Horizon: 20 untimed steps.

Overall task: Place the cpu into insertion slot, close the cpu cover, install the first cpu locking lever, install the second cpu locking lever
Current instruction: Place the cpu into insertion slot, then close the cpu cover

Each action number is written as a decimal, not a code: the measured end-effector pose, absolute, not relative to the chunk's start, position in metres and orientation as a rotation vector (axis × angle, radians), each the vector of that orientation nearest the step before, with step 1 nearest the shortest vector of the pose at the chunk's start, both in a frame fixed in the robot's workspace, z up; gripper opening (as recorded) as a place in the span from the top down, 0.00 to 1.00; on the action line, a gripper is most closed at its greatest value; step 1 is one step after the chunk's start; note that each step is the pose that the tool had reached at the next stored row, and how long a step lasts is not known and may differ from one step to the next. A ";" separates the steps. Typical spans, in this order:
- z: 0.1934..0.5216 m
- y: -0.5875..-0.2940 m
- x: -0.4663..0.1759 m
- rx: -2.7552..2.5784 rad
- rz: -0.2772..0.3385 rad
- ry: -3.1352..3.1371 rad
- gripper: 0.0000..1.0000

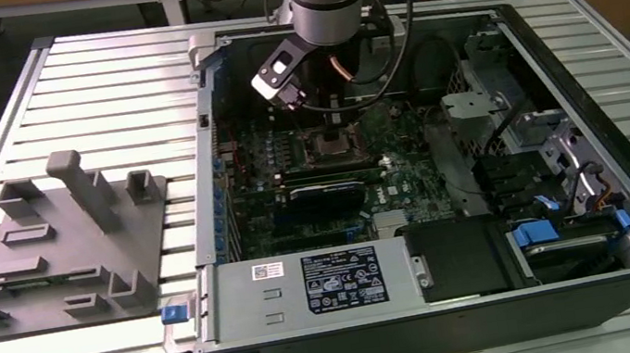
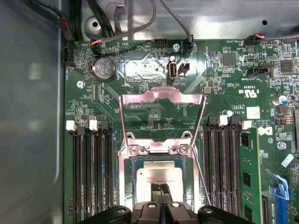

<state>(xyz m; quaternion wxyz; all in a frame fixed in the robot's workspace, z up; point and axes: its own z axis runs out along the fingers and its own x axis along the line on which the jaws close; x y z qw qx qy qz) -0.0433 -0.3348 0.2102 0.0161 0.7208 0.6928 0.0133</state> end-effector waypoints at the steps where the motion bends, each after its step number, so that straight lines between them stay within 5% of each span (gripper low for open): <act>1: 0.210 -0.335 -0.043 2.242 0.041 2.155 0.90; 20: 0.228 -0.335 -0.043 2.242 0.042 2.155 0.90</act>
